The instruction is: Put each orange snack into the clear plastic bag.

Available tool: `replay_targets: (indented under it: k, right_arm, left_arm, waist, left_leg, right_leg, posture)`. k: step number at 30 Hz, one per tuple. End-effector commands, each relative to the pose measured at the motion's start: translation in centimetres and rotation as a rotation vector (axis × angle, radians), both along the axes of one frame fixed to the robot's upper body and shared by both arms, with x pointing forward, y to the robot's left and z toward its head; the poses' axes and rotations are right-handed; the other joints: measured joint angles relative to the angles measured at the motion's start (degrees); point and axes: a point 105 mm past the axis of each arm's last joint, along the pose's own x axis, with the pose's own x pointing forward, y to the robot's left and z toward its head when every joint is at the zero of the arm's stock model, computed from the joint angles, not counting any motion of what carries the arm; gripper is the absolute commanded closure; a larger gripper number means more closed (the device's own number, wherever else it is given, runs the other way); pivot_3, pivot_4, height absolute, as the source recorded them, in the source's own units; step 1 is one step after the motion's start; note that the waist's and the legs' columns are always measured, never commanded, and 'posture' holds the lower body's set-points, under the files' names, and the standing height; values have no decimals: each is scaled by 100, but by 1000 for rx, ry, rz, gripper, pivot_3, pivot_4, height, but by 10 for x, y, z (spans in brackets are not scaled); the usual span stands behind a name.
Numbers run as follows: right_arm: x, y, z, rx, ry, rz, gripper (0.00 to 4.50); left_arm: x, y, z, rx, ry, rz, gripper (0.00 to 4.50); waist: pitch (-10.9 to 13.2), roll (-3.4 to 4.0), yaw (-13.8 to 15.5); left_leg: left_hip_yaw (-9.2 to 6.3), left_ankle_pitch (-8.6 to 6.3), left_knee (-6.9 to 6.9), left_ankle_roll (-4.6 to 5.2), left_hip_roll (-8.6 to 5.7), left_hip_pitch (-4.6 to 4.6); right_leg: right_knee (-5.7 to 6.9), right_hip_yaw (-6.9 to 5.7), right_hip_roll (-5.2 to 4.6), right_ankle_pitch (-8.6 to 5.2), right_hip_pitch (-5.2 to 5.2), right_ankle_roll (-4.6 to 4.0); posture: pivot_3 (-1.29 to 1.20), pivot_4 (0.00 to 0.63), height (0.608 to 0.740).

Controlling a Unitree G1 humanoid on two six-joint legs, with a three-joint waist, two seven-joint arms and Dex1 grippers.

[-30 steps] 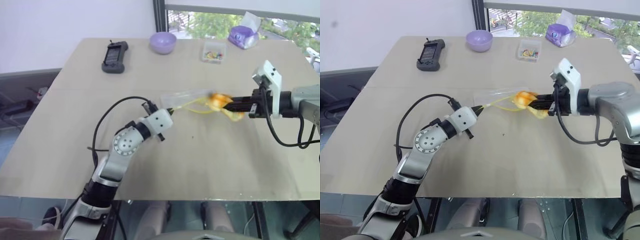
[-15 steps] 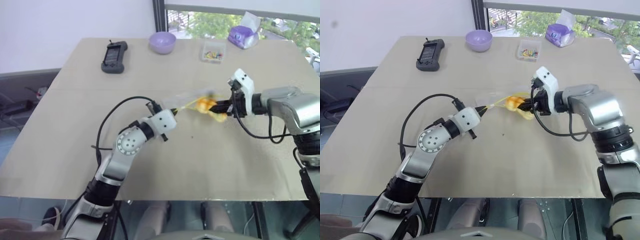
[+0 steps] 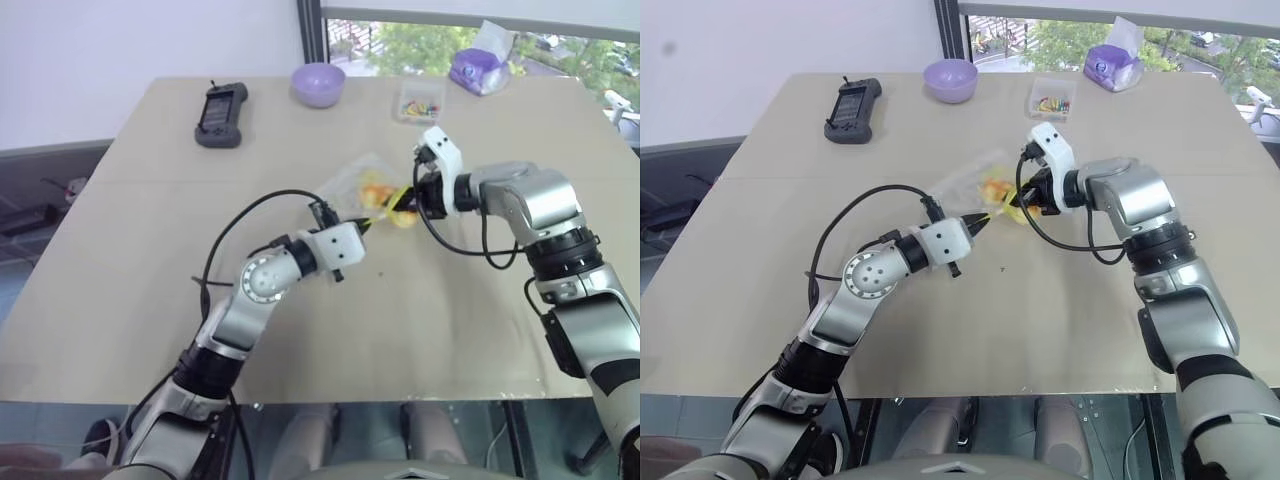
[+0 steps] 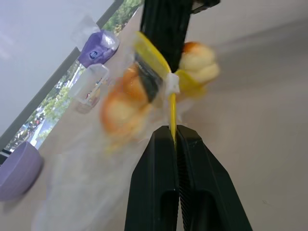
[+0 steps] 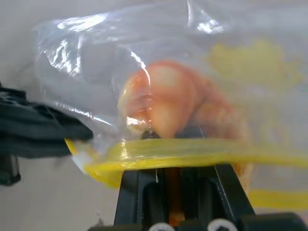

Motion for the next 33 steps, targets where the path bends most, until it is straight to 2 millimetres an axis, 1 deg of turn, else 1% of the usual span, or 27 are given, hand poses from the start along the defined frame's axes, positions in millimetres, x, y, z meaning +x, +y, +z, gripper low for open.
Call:
replay_targets:
  k: [1,2,3,4,5,6,7,8,10,12,13,15,17,19,23,25,26,27,29,31,33]
  right_arm:
    - [18,-5,1,-78,-239,-29,4495]
    - [18,-4,2,-71,-247,-22,4495]
    - [14,2,5,-29,-245,7,4495]
    - [9,8,9,21,-240,34,3604]
    - [4,13,12,70,-230,57,3339]
    - [0,16,12,110,-204,75,2913]
    - [-3,16,11,122,-188,87,2365]
    - [-5,14,8,116,-187,91,1993]
    - [-2,6,5,93,-192,65,1050]
    - [2,3,12,129,-223,38,190]
    - [0,5,18,167,-237,43,46]
    - [-1,6,25,222,-246,31,46]
    - [4,-3,17,158,-260,-5,46]
    - [5,-18,8,82,-258,-28,46]
    - [-10,-36,7,108,-171,3,46]
    - [-10,-43,8,122,-163,-27,46]
    - [-8,-46,6,101,-179,-46,46]
    - [-11,-45,6,103,-189,-35,46]
    - [-23,-39,8,183,-145,4,46]
    - [-26,-44,-2,106,-170,2,46]
    - [-32,-52,-2,98,-180,18,46]
  left_arm:
    - [-1,-10,12,-13,-52,-47,4500]
    - [0,-10,14,-13,-56,-49,4500]
    - [0,-10,15,-14,-58,-51,4500]
    - [0,-10,15,-16,-57,-51,4500]
    - [0,-10,13,-17,-53,-50,4500]
    - [-1,-10,11,-13,-48,-52,4500]
    - [-2,-10,9,-9,-44,-55,4500]
    - [-3,-10,8,-9,-41,-57,4500]
    - [-3,-11,9,-11,-40,-59,4500]
    - [-3,-11,11,-15,-44,-58,4500]
    - [-2,-11,11,-17,-44,-57,4500]
    - [-3,-11,10,-19,-43,-57,4500]
    - [-2,-11,10,-26,-38,-54,4500]
    - [0,-9,13,-48,-32,-36,4500]
    - [3,0,12,-58,-18,5,4500]
    - [5,4,11,-64,-12,21,4500]
    - [6,4,11,-69,-10,27,4500]
    - [6,5,12,-76,-9,33,4500]
    - [7,5,13,-86,-7,41,4500]
    - [7,6,13,-91,-4,47,4500]
    - [7,7,13,-99,0,55,4500]
  waist:
    - [-1,0,-6]
    - [-1,0,-19]
    - [0,1,-37]
    - [0,1,-58]
    - [0,1,-86]
    - [0,1,-115]
    - [0,1,-136]
    - [-1,1,-143]
    - [-1,2,-139]
    - [-1,2,-134]
    - [-1,2,-136]
    - [-1,2,-155]
    - [-1,2,-161]
    - [-1,2,-145]
    - [-1,3,-65]
    - [-1,3,-72]
    - [-1,3,-73]
    - [-1,3,-66]
    - [-1,3,-61]
    - [-1,2,-54]
    - [-1,2,-34]
  left_leg:
    - [0,0,2,0,-1,0]
    - [0,0,2,0,-1,1]
    - [0,0,2,0,-1,1]
    - [0,0,2,-1,-1,1]
    - [1,0,-1,-1,1,1]
    - [6,0,-1,-1,3,1]
    - [6,0,-3,-1,4,1]
    - [5,0,-3,-1,5,1]
    - [3,0,-1,-1,3,1]
    - [4,0,2,0,1,1]
    - [3,0,2,0,1,1]
    - [4,0,2,-1,3,1]
    - [4,0,0,0,5,2]
    - [4,0,1,0,3,2]
    - [3,0,2,0,0,1]
    - [5,0,0,0,2,1]
    - [6,0,0,0,4,2]
    - [6,0,0,0,4,2]
    - [5,0,0,0,4,3]
    - [6,0,0,0,5,3]
    - [6,0,2,0,2,3]
  right_leg:
    - [1,-1,0,0,0,0]
    - [2,-2,0,0,0,0]
    - [4,-2,1,0,0,0]
    - [5,-1,1,0,-2,0]
    - [4,0,1,0,-3,0]
    - [5,6,4,0,-6,0]
    - [5,7,4,0,-7,0]
    - [4,6,4,0,-6,0]
    - [4,5,3,0,-5,0]
    - [6,5,3,0,-4,0]
    - [8,5,3,0,-5,0]
    - [8,6,6,0,-6,0]
    - [9,7,7,0,-6,0]
    - [8,6,5,0,-6,0]
    - [6,6,3,0,-4,0]
    - [7,7,5,0,-5,0]
    - [7,7,7,0,-5,0]
    - [9,8,7,0,-5,0]
    - [8,7,7,0,-5,0]
    - [7,8,6,0,-4,0]
    - [8,8,2,0,-4,0]
  posture:
    - [0,150,740]
    - [0,150,740]
    - [0,150,740]
    - [0,150,740]
    - [0,150,740]
    - [0,150,740]
    - [0,150,740]
    - [0,150,740]
    - [0,150,740]
    - [0,150,740]
    - [0,150,740]
    - [0,150,740]
    - [0,150,740]
    - [0,150,740]
    - [0,150,740]
    - [0,150,740]
    - [0,150,740]
    - [0,150,740]
    - [0,150,740]
    - [0,150,740]
    - [0,150,740]
